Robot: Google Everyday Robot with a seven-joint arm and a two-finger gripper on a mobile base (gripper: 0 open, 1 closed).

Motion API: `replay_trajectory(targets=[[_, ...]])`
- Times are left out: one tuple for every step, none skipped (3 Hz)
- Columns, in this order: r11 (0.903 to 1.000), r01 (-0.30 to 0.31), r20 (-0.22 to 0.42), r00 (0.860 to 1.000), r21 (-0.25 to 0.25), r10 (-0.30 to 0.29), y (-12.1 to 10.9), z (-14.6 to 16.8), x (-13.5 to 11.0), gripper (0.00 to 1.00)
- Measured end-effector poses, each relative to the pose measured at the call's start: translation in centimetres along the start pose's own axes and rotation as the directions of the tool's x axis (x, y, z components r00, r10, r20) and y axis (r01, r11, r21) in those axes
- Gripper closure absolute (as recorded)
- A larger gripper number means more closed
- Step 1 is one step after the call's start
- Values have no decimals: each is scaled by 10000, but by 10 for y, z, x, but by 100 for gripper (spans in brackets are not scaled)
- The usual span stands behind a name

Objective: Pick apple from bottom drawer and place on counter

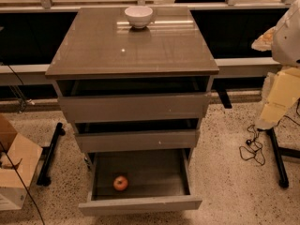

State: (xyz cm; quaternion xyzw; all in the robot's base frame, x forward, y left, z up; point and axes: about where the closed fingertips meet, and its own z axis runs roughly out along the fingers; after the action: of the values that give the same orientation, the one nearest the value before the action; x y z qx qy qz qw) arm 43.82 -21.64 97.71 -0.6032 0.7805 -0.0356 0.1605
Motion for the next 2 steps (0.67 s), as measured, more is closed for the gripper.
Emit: replay_trajectory(targets=[[9999,-56,75,10000,142,55,2,1,-8,0],[9995,-308,1107,9934,25,303,16,23,-31,0]])
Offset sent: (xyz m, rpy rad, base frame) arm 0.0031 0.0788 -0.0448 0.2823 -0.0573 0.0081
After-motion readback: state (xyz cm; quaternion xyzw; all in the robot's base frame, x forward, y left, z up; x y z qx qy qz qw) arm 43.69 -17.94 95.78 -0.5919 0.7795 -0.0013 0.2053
